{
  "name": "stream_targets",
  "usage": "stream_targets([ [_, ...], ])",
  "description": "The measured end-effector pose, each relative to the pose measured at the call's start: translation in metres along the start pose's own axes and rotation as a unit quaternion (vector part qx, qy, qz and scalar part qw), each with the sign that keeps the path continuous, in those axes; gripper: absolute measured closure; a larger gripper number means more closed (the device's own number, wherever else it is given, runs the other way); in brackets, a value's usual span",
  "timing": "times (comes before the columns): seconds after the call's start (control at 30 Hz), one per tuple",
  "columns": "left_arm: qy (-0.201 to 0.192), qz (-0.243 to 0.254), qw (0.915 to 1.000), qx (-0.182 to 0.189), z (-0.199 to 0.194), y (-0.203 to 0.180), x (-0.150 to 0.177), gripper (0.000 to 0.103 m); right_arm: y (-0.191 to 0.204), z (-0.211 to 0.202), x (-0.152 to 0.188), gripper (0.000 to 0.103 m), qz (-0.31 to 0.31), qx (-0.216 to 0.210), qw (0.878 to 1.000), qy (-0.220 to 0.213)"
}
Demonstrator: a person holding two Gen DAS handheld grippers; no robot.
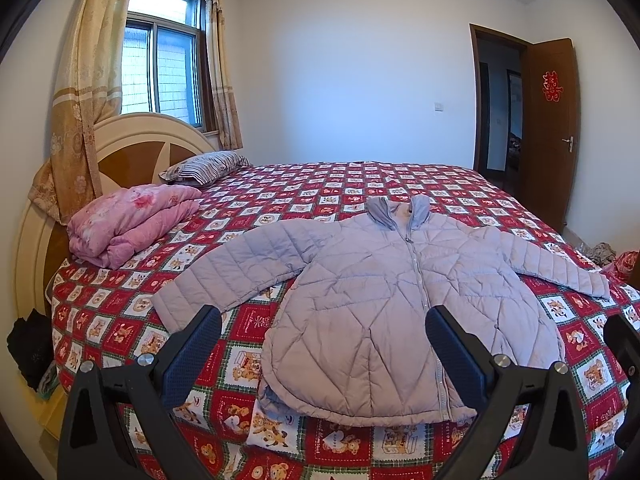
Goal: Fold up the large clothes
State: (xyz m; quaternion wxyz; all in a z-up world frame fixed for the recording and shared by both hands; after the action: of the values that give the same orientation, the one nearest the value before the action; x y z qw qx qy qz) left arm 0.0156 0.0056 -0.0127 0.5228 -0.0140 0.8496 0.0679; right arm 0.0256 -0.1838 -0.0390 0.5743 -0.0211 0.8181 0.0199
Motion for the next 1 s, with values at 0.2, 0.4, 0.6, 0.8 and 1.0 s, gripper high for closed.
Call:
stream_targets([
  [0.2, 0.0, 0.0, 1.0, 0.001, 0.0017, 0.0, 0.001, 0.001, -0.0007, 0.001, 0.0005, 0.0, 0.001, 0.0, 1.0, 0.002],
  [0.4, 0.0, 0.0, 1.0, 0.0, 0.0019, -0.0002, 0.0024, 0.001, -0.0043, 0.003, 0.003, 0.0, 0.005, -0.001, 1.0, 0.007],
  [0.6, -0.001, 0.0, 1.0, 0.001, 0.0025, 0.0, 0.0037, 0.001, -0.0048, 0.0026, 0.0037, 0.0, 0.006, -0.001, 1.0, 0.008],
  [0.8, -0.002, -0.001, 1.0, 0.001, 0.0024, -0.0003, 0.0055, 0.001, -0.0043, 0.0031, 0.0029, 0.0, 0.006, -0.001, 1.0, 0.008],
  [1.0, -0.001, -0.001, 1.0, 0.001, 0.0025, 0.0, 0.0057, 0.001, -0.0047, 0.0031, 0.0028, 0.0, 0.007, -0.001, 1.0, 0.01],
])
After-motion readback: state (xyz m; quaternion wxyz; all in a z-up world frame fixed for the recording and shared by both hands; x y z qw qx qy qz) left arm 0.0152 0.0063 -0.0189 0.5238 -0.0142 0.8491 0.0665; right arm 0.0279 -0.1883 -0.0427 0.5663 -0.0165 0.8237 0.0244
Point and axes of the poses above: each gripper's, at about its wrist camera, not at the fingertips, and z roughly the way its jaws point, y to its left, x to its underside, the point moved 1 cm from there along z, roughly the way its jaws point, and after that the axes turned 6 degrees about -x, right-handed, at the moved point
